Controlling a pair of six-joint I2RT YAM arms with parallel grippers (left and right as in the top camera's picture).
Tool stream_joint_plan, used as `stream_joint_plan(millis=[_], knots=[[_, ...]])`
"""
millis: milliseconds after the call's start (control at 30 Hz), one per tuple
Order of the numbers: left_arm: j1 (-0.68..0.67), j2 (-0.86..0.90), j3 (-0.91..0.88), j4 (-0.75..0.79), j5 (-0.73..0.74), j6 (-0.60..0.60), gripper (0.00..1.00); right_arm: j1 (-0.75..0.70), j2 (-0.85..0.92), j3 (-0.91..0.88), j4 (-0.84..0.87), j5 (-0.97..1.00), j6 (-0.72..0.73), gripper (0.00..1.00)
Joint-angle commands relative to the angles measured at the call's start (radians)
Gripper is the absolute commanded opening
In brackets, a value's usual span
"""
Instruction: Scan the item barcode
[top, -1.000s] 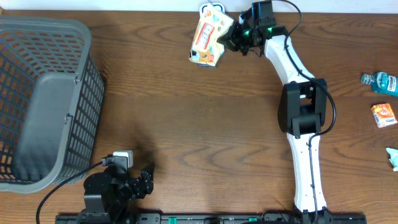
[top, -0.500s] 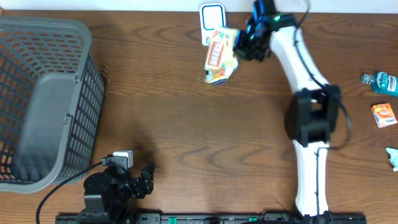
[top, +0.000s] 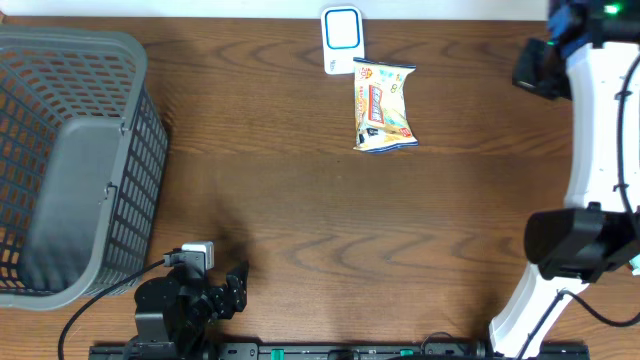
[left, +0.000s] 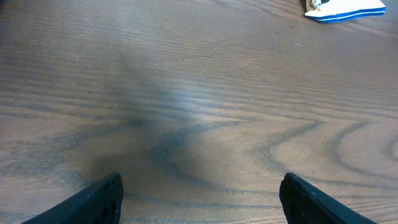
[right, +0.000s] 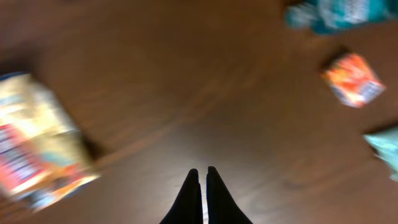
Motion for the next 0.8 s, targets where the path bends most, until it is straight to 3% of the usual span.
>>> stream_joint_plan(millis=[0, 33, 67, 100, 233, 367, 567, 767], knots=[[0.002, -0.005, 0.003, -0.015, 0.012, -0.006, 0.81, -0.029, 0.023, -0.032, 0.019, -0.322, -0.216, 0.23], [0.002, -0.005, 0.003, -0.015, 0.012, -0.006, 0.8, -0.024, 0.024, -0.046, 0.04, -0.465, -0.309, 0.61], [0.002, -0.005, 0.003, -0.015, 0.012, -0.005, 0.8, -0.018, 0.024, -0.063, 0.061, -0.549, -0.373, 0.85], [0.002, -0.005, 0.003, -0.015, 0.012, -0.006, 0.8, -0.003, 0.024, -0.093, 0.102, -0.619, -0.423, 0.99], [0.002, -0.005, 0.003, -0.015, 0.012, -0.005, 0.8, 0.067, 0.024, -0.214, 0.242, -0.644, -0.428, 0.99], [0.002, -0.005, 0.003, -0.015, 0.012, -0.006, 0.8, 0.184, 0.024, -0.379, 0.433, -0.579, -0.343, 0.99], [0.002, -0.005, 0.003, -0.015, 0.012, -0.006, 0.8, 0.425, 0.036, -0.496, 0.681, -0.201, -0.221, 0.99], [0.002, -0.005, 0.003, -0.015, 0.012, -0.005, 0.8, 0.572, 0.141, -0.498, 0.776, 0.215, -0.052, 0.99]])
